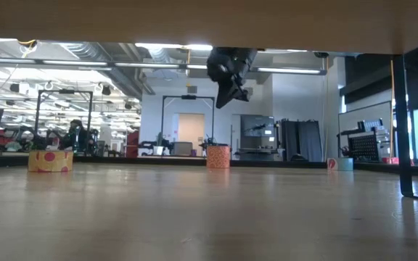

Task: Pick and place cans onto a shelf
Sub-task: Put the canned meat balls on the shelf

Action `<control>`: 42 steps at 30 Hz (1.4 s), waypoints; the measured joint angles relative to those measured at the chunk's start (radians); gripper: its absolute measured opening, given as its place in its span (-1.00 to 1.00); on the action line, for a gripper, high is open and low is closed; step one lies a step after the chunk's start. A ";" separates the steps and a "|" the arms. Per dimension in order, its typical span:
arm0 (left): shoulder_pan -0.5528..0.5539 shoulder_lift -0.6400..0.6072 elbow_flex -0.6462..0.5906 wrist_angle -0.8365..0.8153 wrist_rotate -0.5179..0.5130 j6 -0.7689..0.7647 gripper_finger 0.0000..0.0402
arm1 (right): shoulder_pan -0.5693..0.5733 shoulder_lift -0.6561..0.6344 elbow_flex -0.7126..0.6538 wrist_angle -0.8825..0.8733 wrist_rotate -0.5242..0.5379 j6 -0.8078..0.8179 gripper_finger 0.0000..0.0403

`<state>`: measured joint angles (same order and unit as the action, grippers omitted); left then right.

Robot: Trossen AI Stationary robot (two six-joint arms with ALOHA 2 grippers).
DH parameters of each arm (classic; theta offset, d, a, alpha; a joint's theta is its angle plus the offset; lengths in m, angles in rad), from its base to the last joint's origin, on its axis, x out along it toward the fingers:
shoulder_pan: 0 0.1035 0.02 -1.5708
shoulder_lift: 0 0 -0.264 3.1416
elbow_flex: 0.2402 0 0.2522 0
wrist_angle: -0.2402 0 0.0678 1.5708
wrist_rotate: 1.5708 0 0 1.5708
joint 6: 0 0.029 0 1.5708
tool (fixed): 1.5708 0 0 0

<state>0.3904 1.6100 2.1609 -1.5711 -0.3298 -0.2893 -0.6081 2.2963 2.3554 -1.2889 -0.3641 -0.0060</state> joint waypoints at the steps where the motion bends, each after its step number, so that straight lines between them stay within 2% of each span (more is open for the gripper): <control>1: 0.000 0.000 0.000 0.000 0.000 0.000 -1.00 | 0.005 0.006 0.000 -0.006 0.000 0.000 -0.97; 9: 0.000 0.000 0.000 0.000 0.000 -0.018 -1.00 | 0.043 0.027 0.000 -0.040 0.006 0.024 -0.79; 16: 0.000 0.000 0.000 0.000 0.000 -0.016 -1.00 | 0.078 0.027 -0.007 -0.039 0.182 0.084 -0.67; 25: 0.000 0.000 0.000 0.000 0.001 -0.016 -1.00 | 0.108 0.028 -0.108 0.037 0.224 0.134 -0.65; 27: 0.000 0.000 0.000 0.000 0.001 -0.016 -1.00 | 0.119 0.028 -0.142 0.080 0.272 0.119 -0.65; 31: 0.000 0.000 0.000 0.000 0.001 -0.016 -1.00 | 0.145 0.027 -0.152 0.103 0.451 0.073 -0.65; 42: 0.000 0.000 0.000 0.000 0.001 -0.016 -1.00 | 0.186 0.027 -0.167 0.095 0.442 0.124 -0.65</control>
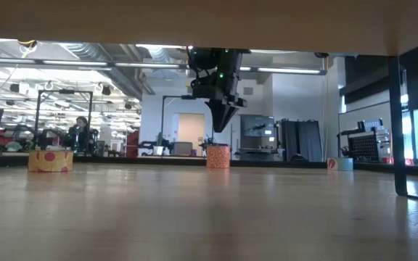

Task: Pick and place cans onto a shelf
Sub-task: Put the canned meat balls on the shelf

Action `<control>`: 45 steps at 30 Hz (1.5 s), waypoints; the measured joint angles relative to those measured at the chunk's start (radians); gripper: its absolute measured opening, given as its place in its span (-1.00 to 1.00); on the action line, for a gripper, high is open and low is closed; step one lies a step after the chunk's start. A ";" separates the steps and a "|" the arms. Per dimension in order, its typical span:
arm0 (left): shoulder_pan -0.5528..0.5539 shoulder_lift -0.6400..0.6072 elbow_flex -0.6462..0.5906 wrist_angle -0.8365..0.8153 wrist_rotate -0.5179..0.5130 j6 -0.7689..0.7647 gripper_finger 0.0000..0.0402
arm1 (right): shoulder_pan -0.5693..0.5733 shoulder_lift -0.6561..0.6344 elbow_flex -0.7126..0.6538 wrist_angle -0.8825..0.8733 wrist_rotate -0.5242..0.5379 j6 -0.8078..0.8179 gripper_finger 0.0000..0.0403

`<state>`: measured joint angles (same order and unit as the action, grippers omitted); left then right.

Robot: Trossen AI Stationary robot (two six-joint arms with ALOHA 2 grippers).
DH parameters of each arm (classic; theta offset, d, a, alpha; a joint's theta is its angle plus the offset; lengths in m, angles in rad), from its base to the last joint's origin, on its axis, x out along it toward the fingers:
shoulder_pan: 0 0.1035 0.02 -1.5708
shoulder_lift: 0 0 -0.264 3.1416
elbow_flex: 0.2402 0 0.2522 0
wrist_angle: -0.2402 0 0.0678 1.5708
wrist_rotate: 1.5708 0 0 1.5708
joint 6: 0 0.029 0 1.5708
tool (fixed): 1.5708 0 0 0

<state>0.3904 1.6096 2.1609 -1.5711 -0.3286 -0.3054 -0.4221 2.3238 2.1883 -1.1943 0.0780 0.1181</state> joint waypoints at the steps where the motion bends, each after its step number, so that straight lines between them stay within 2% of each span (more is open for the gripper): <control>1: 0.000 0.000 0.000 0.000 0.000 0.000 -1.00 | 0.002 0.000 0.000 -0.008 0.000 0.010 -0.65; 8: 0.000 0.000 0.000 0.000 0.000 0.000 -1.00 | 0.030 0.000 -0.002 -0.138 0.052 0.013 -0.65; 13: 0.000 0.000 0.000 0.000 0.000 0.000 -1.00 | 0.056 -0.001 -0.067 -0.147 0.057 0.005 -0.65; 21: 0.000 0.000 0.000 0.000 0.000 0.001 -1.00 | 0.071 0.001 -0.215 -0.073 0.072 -0.072 -0.65; 27: 0.000 0.000 0.000 0.000 0.000 0.001 -1.00 | 0.076 0.001 -0.232 -0.014 0.240 -0.126 -0.65; 45: 0.013 0.000 0.000 0.000 0.000 0.000 -1.00 | 0.103 -0.001 -0.213 0.192 0.246 -0.335 -0.65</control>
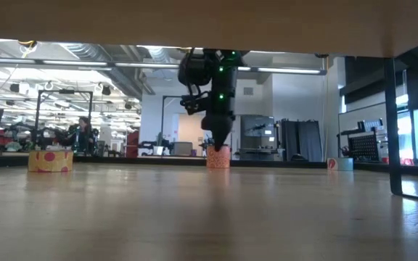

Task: Pick and place cans onto a shelf
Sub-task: Put the canned meat balls on the shelf

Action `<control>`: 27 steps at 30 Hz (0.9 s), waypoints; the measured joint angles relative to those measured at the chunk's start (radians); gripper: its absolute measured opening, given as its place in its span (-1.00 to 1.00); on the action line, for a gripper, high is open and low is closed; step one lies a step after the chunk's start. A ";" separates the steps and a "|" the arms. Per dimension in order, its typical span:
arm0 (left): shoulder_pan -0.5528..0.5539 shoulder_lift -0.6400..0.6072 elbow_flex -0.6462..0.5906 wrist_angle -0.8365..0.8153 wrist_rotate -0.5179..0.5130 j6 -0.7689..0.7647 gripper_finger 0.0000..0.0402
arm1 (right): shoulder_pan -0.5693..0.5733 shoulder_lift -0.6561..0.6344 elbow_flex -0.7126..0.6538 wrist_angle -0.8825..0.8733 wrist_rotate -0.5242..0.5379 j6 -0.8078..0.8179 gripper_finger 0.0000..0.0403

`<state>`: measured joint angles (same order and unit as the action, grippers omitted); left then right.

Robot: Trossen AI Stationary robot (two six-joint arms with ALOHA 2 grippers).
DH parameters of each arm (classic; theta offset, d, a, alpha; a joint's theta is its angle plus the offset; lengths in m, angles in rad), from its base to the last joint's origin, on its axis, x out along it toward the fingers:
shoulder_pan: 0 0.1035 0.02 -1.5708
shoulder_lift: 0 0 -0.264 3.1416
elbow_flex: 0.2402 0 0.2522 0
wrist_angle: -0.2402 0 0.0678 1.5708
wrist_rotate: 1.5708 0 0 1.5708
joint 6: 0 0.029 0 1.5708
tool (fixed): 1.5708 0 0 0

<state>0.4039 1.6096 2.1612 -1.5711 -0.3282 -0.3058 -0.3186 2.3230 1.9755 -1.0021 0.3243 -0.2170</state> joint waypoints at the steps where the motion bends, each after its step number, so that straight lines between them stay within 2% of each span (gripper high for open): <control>1: 0.004 0.000 0.000 0.000 0.000 0.000 -1.00 | 0.001 0.000 0.000 0.015 0.000 -0.001 -0.65; 6: 0.024 0.000 0.000 0.000 0.000 0.001 -1.00 | 0.006 0.000 0.000 0.034 0.030 -0.028 -0.65; 12: 0.046 0.000 0.000 0.000 -0.001 0.093 -1.00 | 0.020 0.000 0.000 0.019 0.178 -0.057 -0.66; 18: 0.067 0.000 0.000 0.000 -0.013 0.171 -1.00 | 0.022 0.000 0.000 -0.011 0.099 -0.059 -0.72; 27: 0.124 0.000 0.000 0.000 -0.056 0.236 -1.00 | 0.022 0.000 0.000 -0.014 0.093 -0.055 -0.72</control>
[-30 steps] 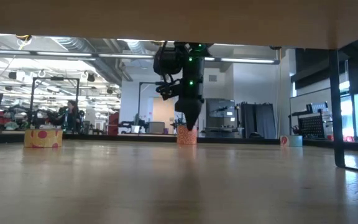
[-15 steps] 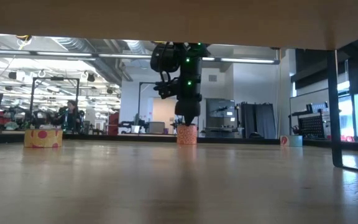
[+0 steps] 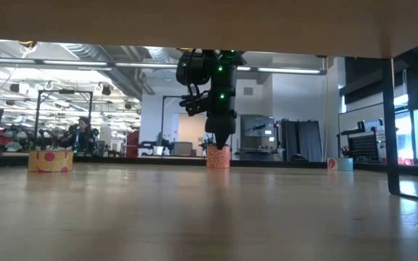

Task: Pick and place cans onto a shelf
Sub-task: Put the canned meat balls on the shelf

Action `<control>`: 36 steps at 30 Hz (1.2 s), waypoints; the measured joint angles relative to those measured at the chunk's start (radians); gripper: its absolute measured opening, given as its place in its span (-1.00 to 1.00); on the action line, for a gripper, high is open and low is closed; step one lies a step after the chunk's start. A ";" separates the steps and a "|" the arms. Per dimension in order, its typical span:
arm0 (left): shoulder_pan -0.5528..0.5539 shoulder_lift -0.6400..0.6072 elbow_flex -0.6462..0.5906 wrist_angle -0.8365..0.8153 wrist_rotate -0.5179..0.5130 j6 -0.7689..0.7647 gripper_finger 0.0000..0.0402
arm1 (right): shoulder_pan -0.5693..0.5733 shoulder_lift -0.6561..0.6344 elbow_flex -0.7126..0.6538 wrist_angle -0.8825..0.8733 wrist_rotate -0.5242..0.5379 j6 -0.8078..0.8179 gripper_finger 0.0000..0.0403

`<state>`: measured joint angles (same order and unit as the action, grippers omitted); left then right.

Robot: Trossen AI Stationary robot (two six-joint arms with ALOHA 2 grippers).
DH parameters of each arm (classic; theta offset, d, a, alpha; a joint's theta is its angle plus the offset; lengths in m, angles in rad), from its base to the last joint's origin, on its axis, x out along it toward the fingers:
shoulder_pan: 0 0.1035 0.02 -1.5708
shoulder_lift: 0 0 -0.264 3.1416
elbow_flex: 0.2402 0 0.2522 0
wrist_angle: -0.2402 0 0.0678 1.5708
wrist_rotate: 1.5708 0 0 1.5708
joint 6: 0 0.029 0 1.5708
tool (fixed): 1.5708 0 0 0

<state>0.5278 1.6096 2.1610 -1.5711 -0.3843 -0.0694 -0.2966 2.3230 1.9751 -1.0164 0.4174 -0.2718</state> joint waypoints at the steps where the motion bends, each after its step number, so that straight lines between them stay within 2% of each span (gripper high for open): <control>1: 0.010 0.000 0.000 0.000 0.000 -0.002 -1.00 | 0.000 0.000 0.000 0.000 0.000 0.000 -0.72; 12: 0.136 0.000 0.000 0.000 -0.001 -0.007 -1.00 | 0.002 0.000 0.000 -0.007 -0.045 -0.050 -0.72; 19: 0.178 -0.001 -0.012 0.001 -0.001 0.024 -1.00 | 0.002 0.000 -0.001 -0.090 -0.046 -0.125 -0.72; 24: 0.179 -0.001 -0.116 0.001 -0.002 0.056 -1.00 | 0.002 0.000 -0.001 -0.086 -0.040 -0.127 -0.72; 26: 0.188 -0.001 -0.172 -0.001 -0.005 0.093 -1.00 | 0.007 0.000 -0.001 -0.076 -0.008 -0.127 -0.72; 30: 0.206 0.000 -0.291 0.000 -0.035 0.145 -1.00 | 0.024 0.000 -0.001 -0.049 0.071 -0.127 -0.72; 36: 0.257 0.000 -0.382 0.042 -0.109 0.211 -1.00 | 0.062 0.000 -0.001 0.010 0.086 -0.124 -0.72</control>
<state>0.7852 1.6100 1.7785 -1.5287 -0.4930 0.1417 -0.2349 2.3230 1.9743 -1.0061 0.5037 -0.3959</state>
